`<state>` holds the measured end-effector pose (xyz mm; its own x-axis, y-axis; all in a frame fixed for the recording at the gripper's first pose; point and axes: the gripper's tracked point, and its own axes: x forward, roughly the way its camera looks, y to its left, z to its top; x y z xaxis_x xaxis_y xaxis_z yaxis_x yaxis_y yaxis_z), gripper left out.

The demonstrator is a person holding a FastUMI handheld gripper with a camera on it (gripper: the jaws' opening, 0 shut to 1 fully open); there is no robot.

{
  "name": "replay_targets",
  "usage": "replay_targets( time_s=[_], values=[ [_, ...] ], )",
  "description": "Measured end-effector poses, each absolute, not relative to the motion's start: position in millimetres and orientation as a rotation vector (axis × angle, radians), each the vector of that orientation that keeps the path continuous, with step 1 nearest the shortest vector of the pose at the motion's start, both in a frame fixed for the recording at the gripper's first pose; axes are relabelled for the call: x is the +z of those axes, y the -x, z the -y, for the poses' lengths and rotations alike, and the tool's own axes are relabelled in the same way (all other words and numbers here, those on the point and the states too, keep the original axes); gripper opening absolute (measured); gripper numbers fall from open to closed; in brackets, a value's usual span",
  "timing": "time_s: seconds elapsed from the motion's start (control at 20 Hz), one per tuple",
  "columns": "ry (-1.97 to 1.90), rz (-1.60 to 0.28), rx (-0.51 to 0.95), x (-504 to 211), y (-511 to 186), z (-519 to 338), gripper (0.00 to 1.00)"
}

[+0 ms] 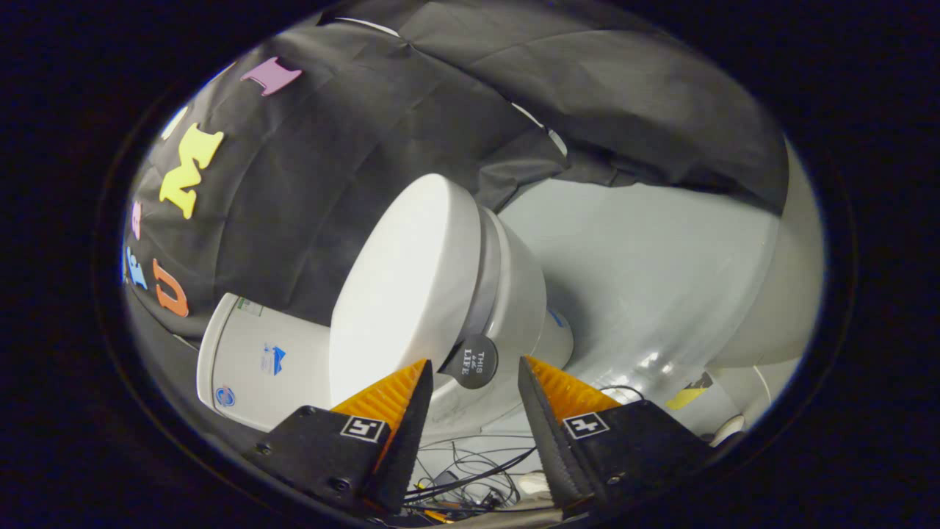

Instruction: Open the toilet lid.

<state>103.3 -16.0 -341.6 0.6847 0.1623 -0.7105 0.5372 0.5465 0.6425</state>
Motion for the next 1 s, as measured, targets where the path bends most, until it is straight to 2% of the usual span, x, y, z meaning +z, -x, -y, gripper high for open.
replay_targets(
  time_s=[0.15,0.3,0.55,0.8,1.0],
  values=[
    [-1.087,-0.817,-0.252,-346,-105,11,0.64],
    [-1.157,-0.842,-0.259,-352,-104,7,0.44],
    [-1.203,-0.826,-0.284,-353,-109,6,0.25],
    [-1.301,-0.786,-0.31,-351,-115,7,0.2],
    [-1.302,-0.773,-0.315,-356,-120,7,0.22]
  ],
)
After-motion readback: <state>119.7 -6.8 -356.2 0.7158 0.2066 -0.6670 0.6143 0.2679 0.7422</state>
